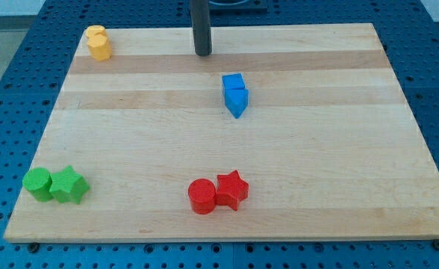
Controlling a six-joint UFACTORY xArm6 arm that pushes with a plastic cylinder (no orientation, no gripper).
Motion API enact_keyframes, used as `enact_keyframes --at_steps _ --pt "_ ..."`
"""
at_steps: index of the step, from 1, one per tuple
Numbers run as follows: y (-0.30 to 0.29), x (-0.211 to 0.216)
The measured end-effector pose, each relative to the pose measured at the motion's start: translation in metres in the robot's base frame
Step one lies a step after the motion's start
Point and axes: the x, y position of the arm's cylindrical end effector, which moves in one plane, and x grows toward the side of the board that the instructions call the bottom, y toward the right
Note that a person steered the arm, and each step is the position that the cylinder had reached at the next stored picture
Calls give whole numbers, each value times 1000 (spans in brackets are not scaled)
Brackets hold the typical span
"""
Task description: Point your arm at yellow heart
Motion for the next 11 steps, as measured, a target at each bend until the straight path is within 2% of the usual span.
enact_keyframes --at_steps 3,4,6,8,9,11 --pt "0 -2" --pt "-22 -7" --pt "-115 -50" --pt "-156 -72" --pt "-163 -72" --pt "-212 -71"
